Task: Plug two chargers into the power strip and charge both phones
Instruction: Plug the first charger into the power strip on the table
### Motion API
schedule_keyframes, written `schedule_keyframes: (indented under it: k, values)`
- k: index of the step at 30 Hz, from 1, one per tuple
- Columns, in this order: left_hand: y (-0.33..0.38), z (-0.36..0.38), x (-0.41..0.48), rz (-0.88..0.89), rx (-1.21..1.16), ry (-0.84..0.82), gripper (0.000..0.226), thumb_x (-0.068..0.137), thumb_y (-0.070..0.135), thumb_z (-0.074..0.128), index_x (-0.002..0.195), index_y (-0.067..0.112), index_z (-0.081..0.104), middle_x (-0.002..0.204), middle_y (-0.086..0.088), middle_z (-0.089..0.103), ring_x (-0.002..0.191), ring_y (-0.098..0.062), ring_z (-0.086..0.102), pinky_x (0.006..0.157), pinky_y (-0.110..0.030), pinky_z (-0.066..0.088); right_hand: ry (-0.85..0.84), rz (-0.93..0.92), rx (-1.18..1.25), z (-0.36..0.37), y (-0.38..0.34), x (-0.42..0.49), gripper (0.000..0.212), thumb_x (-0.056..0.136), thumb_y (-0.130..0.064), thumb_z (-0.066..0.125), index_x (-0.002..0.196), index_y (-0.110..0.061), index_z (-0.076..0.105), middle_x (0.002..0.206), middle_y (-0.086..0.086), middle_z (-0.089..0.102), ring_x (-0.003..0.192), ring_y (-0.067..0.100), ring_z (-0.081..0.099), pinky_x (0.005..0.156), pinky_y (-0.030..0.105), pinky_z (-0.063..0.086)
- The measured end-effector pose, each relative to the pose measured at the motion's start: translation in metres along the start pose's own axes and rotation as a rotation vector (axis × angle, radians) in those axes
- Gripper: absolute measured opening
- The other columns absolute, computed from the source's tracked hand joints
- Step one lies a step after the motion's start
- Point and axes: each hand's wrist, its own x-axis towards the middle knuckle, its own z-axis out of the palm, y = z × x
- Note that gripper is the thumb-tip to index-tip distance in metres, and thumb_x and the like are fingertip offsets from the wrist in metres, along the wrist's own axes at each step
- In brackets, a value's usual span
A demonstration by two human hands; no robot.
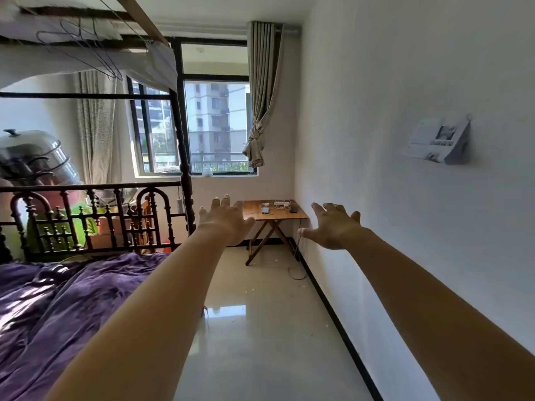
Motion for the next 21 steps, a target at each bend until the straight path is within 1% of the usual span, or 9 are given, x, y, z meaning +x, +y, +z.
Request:
schedule_keyframes:
  k: [2, 6, 9, 14, 18, 21]
  values:
    - [0.005, 0.005, 0.025, -0.003, 0.016, -0.011, 0.063, 0.094, 0.052, 0.033, 0.148, 0.023, 0.018, 0.158, -0.009, 0.01, 0.143, -0.03, 0.004, 0.112, -0.055, 0.009, 0.005, -0.003, -0.006, 0.002, 0.005, 0.023, 0.082, 0.086, -0.061, 0.047, 0.149, -0.021, 0.011, 0.155, 0.008, 0.022, 0.142, 0.028, 0.015, 0.11, 0.055, 0.013]
    - [0.015, 0.024, 0.081, 0.024, 0.01, -0.012, 0.063, 0.094, 0.05, 0.034, 0.148, 0.022, 0.02, 0.158, -0.009, 0.012, 0.143, -0.029, 0.007, 0.111, -0.055, 0.013, -0.02, -0.003, -0.006, 0.014, 0.015, 0.078, 0.082, 0.086, -0.061, 0.046, 0.149, -0.022, 0.01, 0.155, 0.008, 0.021, 0.142, 0.027, 0.015, 0.11, 0.055, 0.013]
    - [0.017, 0.042, 0.121, 0.046, 0.017, -0.02, 0.062, 0.094, 0.049, 0.034, 0.147, 0.022, 0.022, 0.157, -0.009, 0.013, 0.143, -0.029, 0.008, 0.111, -0.054, 0.013, -0.038, -0.006, -0.028, 0.03, 0.021, 0.119, 0.082, 0.087, -0.061, 0.045, 0.149, -0.021, 0.011, 0.156, 0.008, 0.018, 0.142, 0.027, 0.014, 0.11, 0.055, 0.014]
    - [0.009, 0.078, 0.199, 0.062, 0.013, -0.057, 0.061, 0.094, 0.047, 0.034, 0.148, 0.022, 0.02, 0.157, -0.008, 0.012, 0.143, -0.028, 0.007, 0.112, -0.054, 0.012, -0.075, 0.002, -0.018, 0.064, 0.025, 0.199, 0.08, 0.088, -0.059, 0.045, 0.15, -0.02, 0.01, 0.158, 0.008, 0.012, 0.143, 0.027, 0.009, 0.111, 0.054, 0.011]
    - [-0.007, 0.103, 0.273, 0.075, 0.032, -0.059, 0.059, 0.095, 0.047, 0.035, 0.147, 0.021, 0.023, 0.157, -0.01, 0.012, 0.143, -0.029, 0.006, 0.112, -0.054, 0.011, -0.07, 0.011, -0.044, 0.09, 0.025, 0.274, 0.08, 0.088, -0.058, 0.045, 0.149, -0.02, 0.011, 0.156, 0.009, 0.017, 0.142, 0.027, 0.013, 0.11, 0.055, 0.014]
    - [-0.022, 0.117, 0.336, 0.08, 0.054, -0.069, 0.061, 0.095, 0.046, 0.034, 0.148, 0.02, 0.02, 0.158, -0.01, 0.011, 0.143, -0.029, 0.005, 0.113, -0.054, 0.01, -0.071, 0.038, -0.031, 0.103, 0.022, 0.335, 0.079, 0.088, -0.057, 0.046, 0.149, -0.02, 0.011, 0.155, 0.009, 0.019, 0.141, 0.028, 0.015, 0.11, 0.054, 0.015]
